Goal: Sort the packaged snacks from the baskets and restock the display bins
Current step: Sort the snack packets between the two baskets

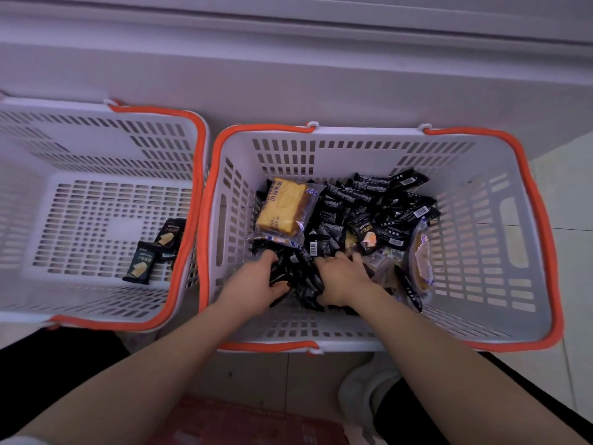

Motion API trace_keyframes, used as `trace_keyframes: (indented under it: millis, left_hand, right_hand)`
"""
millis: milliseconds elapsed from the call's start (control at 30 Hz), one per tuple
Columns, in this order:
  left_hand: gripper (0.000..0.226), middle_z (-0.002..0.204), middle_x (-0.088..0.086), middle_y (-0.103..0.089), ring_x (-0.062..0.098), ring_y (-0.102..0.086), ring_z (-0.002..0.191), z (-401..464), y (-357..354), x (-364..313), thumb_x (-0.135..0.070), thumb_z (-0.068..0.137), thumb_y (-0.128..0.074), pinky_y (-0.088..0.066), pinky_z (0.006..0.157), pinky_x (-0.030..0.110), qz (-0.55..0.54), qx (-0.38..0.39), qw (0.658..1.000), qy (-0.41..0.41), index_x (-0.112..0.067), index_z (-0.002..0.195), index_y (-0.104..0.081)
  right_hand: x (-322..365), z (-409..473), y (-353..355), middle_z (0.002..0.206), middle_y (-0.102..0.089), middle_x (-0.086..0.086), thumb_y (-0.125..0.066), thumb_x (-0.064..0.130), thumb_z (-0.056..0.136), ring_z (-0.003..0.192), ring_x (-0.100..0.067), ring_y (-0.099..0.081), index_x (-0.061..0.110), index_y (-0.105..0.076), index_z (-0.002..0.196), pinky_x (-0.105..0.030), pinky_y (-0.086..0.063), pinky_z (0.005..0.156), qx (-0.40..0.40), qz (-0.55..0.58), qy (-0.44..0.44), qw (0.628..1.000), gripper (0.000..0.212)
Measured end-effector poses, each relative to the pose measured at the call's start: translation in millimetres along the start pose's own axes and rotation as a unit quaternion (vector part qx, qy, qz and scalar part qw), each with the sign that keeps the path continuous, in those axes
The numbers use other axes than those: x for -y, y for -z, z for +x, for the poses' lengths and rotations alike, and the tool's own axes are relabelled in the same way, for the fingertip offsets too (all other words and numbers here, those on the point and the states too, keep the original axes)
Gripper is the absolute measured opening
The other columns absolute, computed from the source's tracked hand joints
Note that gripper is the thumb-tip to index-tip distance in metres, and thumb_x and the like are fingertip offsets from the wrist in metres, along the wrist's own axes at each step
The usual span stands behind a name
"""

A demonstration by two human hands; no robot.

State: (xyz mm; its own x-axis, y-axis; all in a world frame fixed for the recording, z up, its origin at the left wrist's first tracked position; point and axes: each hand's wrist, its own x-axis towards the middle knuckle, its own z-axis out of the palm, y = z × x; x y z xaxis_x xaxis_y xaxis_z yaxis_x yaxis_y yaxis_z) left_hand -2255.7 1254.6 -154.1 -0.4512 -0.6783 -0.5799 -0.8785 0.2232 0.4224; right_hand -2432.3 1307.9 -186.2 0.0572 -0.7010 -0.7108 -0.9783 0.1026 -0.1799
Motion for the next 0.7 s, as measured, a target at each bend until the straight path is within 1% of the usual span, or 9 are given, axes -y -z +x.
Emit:
trace_keyframes:
  millis: [100,200,300,367,433,467,567,633,700]
  left_hand:
    - [0.041,0.08,-0.007,-0.062,0.003,-0.059,0.062,-17,22,1,-0.035,0.085,-0.063,-0.046,0.049,0.017,-0.108,-0.061,0.992,-0.031,-0.018,0.118,-0.044]
    - [0.033,0.081,-0.016,-0.061,-0.008,-0.058,0.068,-31,39,-5,-0.031,0.084,-0.065,-0.041,0.053,0.004,-0.193,-0.101,0.973,-0.079,-0.021,0.112,-0.05]
    - [0.027,0.089,-0.018,-0.061,-0.012,-0.057,0.078,-43,59,-3,-0.029,0.083,-0.067,-0.043,0.063,0.003,-0.276,-0.193,0.938,-0.085,-0.029,0.105,-0.052]
    - [0.025,0.096,-0.013,-0.063,-0.004,-0.06,0.09,-51,75,8,-0.031,0.083,-0.066,-0.052,0.076,0.017,-0.358,-0.247,0.898,-0.067,-0.03,0.104,-0.053]
    - [0.022,0.101,-0.001,-0.064,0.017,-0.064,0.095,-58,92,24,-0.031,0.081,-0.066,-0.055,0.079,0.043,-0.443,-0.301,0.844,-0.03,-0.03,0.1,-0.055]
    - [0.02,0.101,0.005,-0.064,0.023,-0.065,0.094,-61,101,33,-0.029,0.081,-0.066,-0.055,0.078,0.05,-0.476,-0.329,0.816,-0.009,-0.028,0.098,-0.055]
    - [0.015,0.097,0.009,-0.064,0.026,-0.064,0.088,-67,122,67,-0.025,0.085,-0.062,-0.054,0.079,0.054,-0.518,-0.386,0.76,0.069,-0.02,0.097,-0.054]
    - [0.013,0.092,0.006,-0.062,0.024,-0.064,0.086,-70,128,90,-0.021,0.088,-0.06,-0.054,0.082,0.05,-0.532,-0.401,0.738,0.112,-0.015,0.097,-0.052]
    - [0.015,0.095,0.009,-0.06,0.029,-0.062,0.094,-75,126,111,-0.017,0.089,-0.059,-0.053,0.085,0.046,-0.549,-0.4,0.716,0.158,-0.012,0.098,-0.049]
  right_hand:
    - [6,-8,-3,0.119,-0.055,-0.007,-0.063,0.044,0.075,0.116,-0.027,-0.041,0.016,-0.052,0.117,-0.048,-0.025,0.1,0.0,-0.083,0.005,0.997,0.051]
    - [11,-15,-3,0.119,-0.056,-0.005,-0.06,0.051,0.076,0.115,-0.026,-0.044,0.017,-0.053,0.118,-0.046,-0.029,0.098,-0.036,-0.129,0.022,0.991,0.054]
    - [24,-22,17,0.117,-0.059,-0.001,-0.057,0.058,0.077,0.112,-0.024,-0.048,0.02,-0.053,0.117,-0.042,-0.034,0.093,-0.117,-0.067,0.005,0.991,0.054]
    - [40,-28,39,0.109,-0.064,0.0,-0.059,0.059,0.077,0.105,-0.022,-0.055,0.022,-0.055,0.117,-0.038,-0.042,0.088,-0.198,0.051,-0.026,0.979,0.054]
    - [66,-40,68,0.095,-0.068,0.003,-0.068,0.051,0.076,0.092,-0.017,-0.062,0.024,-0.062,0.109,-0.031,-0.048,0.075,-0.268,0.255,-0.03,0.929,0.043]
    - [82,-45,82,0.09,-0.068,0.007,-0.073,0.042,0.075,0.087,-0.011,-0.064,0.028,-0.065,0.101,-0.026,-0.048,0.07,-0.284,0.381,-0.009,0.88,0.03]
    - [136,-50,120,0.077,-0.069,0.019,-0.074,0.014,0.077,0.072,0.006,-0.064,0.03,-0.065,0.081,-0.012,-0.05,0.065,-0.278,0.626,0.101,0.721,0.019]
    - [176,-42,136,0.077,-0.071,0.018,-0.072,0.01,0.08,0.074,0.006,-0.065,0.029,-0.065,0.08,-0.012,-0.052,0.067,-0.241,0.668,0.121,0.694,0.021]
    - [213,-27,138,0.09,-0.072,0.005,-0.072,0.013,0.08,0.087,-0.01,-0.067,0.027,-0.065,0.082,-0.028,-0.054,0.08,-0.186,0.697,0.096,0.686,0.016]
